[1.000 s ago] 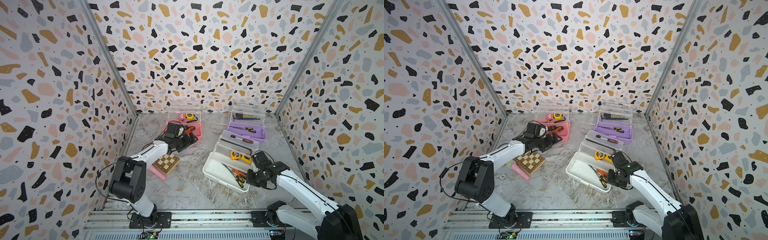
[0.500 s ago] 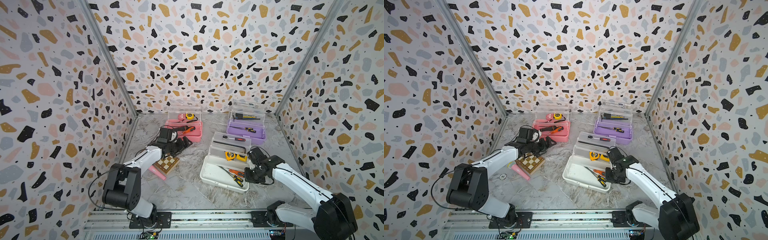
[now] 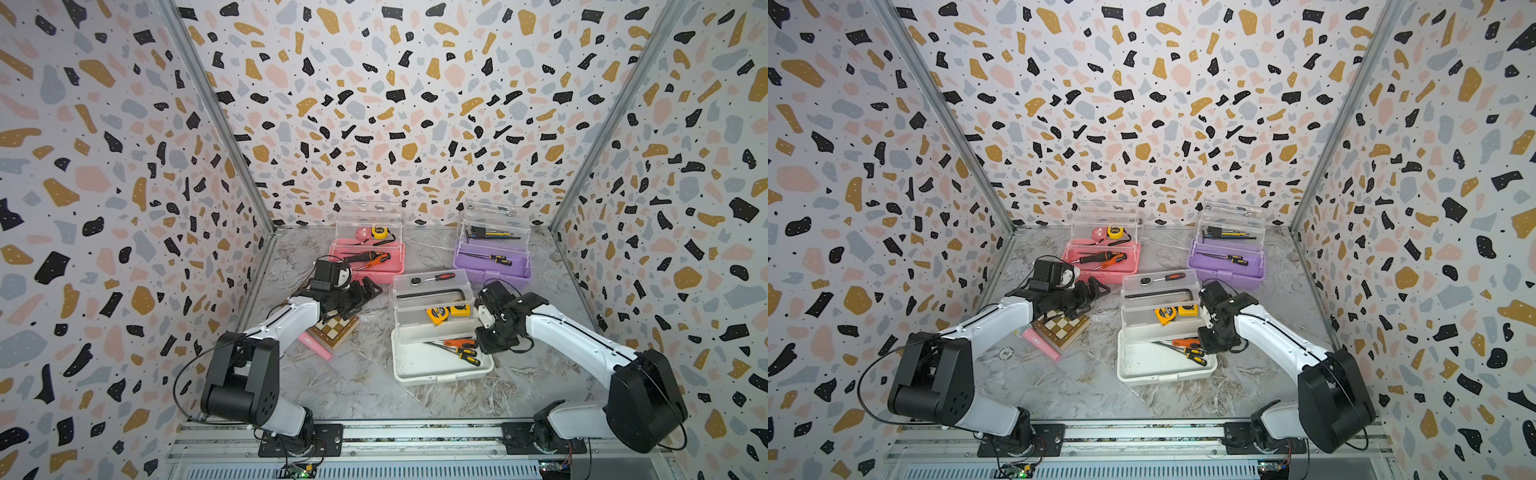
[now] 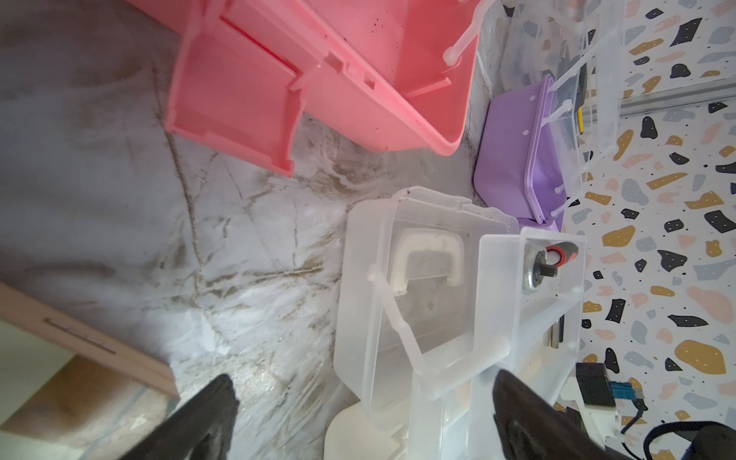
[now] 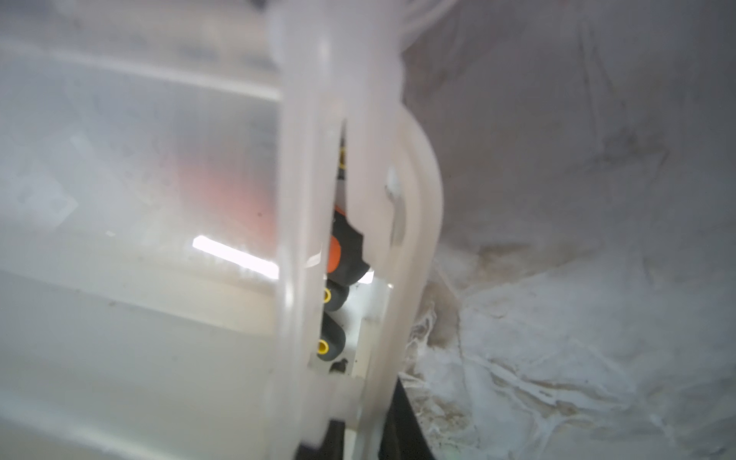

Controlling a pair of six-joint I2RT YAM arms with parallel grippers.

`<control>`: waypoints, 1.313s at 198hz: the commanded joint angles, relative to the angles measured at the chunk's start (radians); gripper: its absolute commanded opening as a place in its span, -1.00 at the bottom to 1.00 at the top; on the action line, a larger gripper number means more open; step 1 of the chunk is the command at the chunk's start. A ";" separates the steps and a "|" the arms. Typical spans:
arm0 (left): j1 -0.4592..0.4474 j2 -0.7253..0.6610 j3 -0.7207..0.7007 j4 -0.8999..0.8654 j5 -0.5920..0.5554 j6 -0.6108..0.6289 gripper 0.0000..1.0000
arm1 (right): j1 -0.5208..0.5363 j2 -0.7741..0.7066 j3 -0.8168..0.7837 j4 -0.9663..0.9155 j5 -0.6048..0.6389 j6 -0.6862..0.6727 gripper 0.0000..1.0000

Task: Close toolboxes
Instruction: Adjust the toolbox at the center of the board.

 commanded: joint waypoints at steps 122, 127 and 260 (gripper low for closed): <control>0.046 -0.090 0.028 -0.066 0.077 0.010 0.98 | 0.059 -0.149 0.022 -0.206 0.001 0.739 -0.07; 0.047 -0.087 0.026 -0.055 0.079 0.000 0.98 | 0.062 -0.163 0.005 -0.193 -0.004 0.783 -0.06; 0.106 -0.120 -0.063 0.036 0.110 -0.093 0.98 | 0.071 -0.073 -0.118 0.086 0.026 1.004 -0.97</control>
